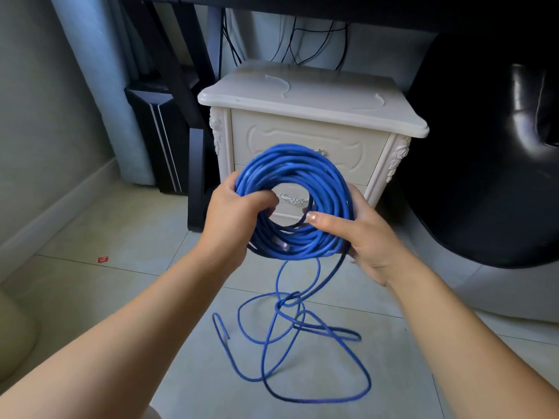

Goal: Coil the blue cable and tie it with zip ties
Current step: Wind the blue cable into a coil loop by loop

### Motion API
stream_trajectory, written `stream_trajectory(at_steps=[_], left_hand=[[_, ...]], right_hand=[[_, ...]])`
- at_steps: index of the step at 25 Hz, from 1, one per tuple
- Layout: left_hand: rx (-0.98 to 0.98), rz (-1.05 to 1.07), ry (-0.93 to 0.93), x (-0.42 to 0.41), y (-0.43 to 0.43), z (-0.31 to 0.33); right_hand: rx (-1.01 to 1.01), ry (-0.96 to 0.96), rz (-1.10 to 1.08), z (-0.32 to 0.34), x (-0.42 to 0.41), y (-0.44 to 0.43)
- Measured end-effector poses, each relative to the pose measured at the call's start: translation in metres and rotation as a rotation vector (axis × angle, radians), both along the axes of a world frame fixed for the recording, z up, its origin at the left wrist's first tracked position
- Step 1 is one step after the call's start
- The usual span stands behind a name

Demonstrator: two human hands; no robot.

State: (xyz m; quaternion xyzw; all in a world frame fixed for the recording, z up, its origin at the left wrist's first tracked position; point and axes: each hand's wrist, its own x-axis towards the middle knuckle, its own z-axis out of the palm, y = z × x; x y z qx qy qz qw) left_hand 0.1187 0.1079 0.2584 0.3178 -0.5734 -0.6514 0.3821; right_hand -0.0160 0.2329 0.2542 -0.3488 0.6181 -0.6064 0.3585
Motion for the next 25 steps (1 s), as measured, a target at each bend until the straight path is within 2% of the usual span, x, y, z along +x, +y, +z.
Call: stream_trajectory(at_steps=[2,4,6,8,11,14,16,17,21,25], left_hand=[[0.133,0.019,0.095,-0.002,0.006,-0.001],[0.189,-0.002,0.125,-0.004,0.012,-0.004],[0.201,-0.091,0.110,-0.003,0.013,-0.005],[0.147,-0.214,0.004,0.001,0.006,-0.004],[-0.085,-0.304,-0.171,0.008,-0.008,-0.003],[-0.530,-0.332,-0.291,0.013,-0.011,-0.003],[-0.818,-0.381,-0.404,0.011,-0.004,-0.008],[-0.869,-0.383,-0.451,0.009,-0.002,-0.010],[-0.821,-0.246,-0.470,0.007,0.004,-0.010],[-0.630,-0.169,-0.336,0.005,0.004,-0.006]], right_hand=[[-0.092,-0.117,-0.067,-0.004,0.008,-0.006],[-0.155,-0.154,-0.139,-0.006,0.013,-0.010],[-0.155,-0.133,-0.203,-0.005,0.013,-0.011],[-0.130,-0.066,-0.245,-0.003,0.010,-0.009],[-0.070,0.193,-0.252,0.003,0.005,-0.004],[0.076,0.567,-0.171,0.008,0.010,0.000],[0.173,0.723,-0.061,0.006,0.016,0.001],[0.199,0.767,-0.025,0.006,0.019,0.001],[0.198,0.786,-0.040,0.011,0.022,0.002],[0.124,0.572,-0.038,0.017,0.011,0.006]])
